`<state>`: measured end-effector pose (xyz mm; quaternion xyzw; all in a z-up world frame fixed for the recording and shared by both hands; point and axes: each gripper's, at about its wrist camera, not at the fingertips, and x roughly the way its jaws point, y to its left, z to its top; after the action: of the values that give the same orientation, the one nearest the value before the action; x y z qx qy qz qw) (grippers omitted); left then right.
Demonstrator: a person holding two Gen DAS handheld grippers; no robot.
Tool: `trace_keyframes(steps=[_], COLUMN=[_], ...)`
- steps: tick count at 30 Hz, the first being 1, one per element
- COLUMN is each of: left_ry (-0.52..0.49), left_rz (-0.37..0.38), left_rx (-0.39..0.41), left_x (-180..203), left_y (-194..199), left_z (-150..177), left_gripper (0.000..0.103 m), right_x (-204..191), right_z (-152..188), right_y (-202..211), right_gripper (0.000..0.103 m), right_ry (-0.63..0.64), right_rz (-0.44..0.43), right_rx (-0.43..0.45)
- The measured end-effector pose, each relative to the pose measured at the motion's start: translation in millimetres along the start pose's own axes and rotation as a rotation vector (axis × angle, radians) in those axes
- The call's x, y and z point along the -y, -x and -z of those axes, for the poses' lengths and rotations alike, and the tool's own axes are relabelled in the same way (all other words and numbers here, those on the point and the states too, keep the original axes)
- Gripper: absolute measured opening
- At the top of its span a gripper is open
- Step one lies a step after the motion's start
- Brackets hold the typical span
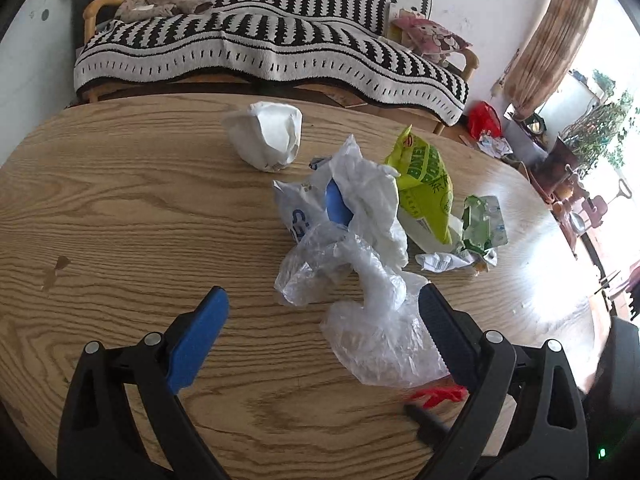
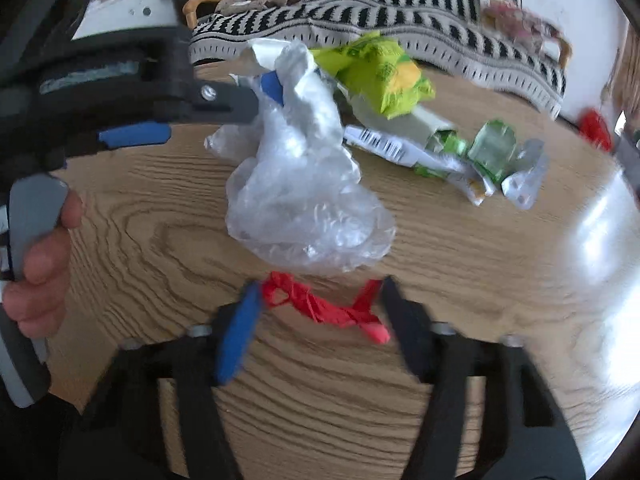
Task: Collect trash
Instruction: 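Grasp the clear plastic bag with the left tool while the right tool grasps the red ribbon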
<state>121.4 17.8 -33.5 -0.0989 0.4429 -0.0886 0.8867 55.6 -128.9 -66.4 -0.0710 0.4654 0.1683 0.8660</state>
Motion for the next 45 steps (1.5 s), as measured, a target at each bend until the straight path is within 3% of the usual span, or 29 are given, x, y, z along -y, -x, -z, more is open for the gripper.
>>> trace_keyframes(steps=[2,7,12,14,16,19,25,31,37,45], left_ry=[-0.011,-0.056,-0.135,-0.146,-0.144,-0.158,-0.171,-0.158,-0.28,-0.427], left_rz=[-0.003,-0.014,-0.083,-0.092,-0.082,-0.098,-0.132,-0.081,0.015,0.2], left_rx=[-0.005,-0.03,-0.05,-0.062,-0.079,-0.08,0.016,0.059,0.052,0.013], left_x=[2.9,19.9,40.5,43.9,47.4,54.5,69.7,107.6,205.8,342.5], left_y=[-2.7,-15.4,-35.3,-38.7,-38.8,-28.7,14.3,30.2,18.7,3.3], left_z=[1.0,7.1,16.6,18.8,20.3,20.4,10.9,10.9,35.4,90.5], left_gripper=[0.093,0.093,0.092,0.074,0.04,0.023,0.02,0.02,0.02,0.02], right_x=[-1.3,8.9,38.0,51.5,61.9,77.5,102.2,145.7,210.1,314.8], right_z=[0.3,9.9,19.5,23.2,27.9,33.8,36.4,55.4,98.1,194.3], right_y=[2.4,22.9,44.0,50.7,59.1,73.5,100.1,131.8,171.3,240.3], right_gripper=[0.037,0.035,0.035,0.035,0.035,0.035,0.035,0.035,0.035,0.035], right_ry=[0.004,0.013,-0.025,-0.05,-0.072,-0.104,-0.163,-0.274,-0.423,-0.696], right_rz=[-0.025,-0.028,-0.013,-0.004,0.004,0.012,0.025,0.077,0.171,0.39], right_rx=[-0.004,0.012,0.021,0.025,0.032,0.05,0.096,0.127,0.15,0.181])
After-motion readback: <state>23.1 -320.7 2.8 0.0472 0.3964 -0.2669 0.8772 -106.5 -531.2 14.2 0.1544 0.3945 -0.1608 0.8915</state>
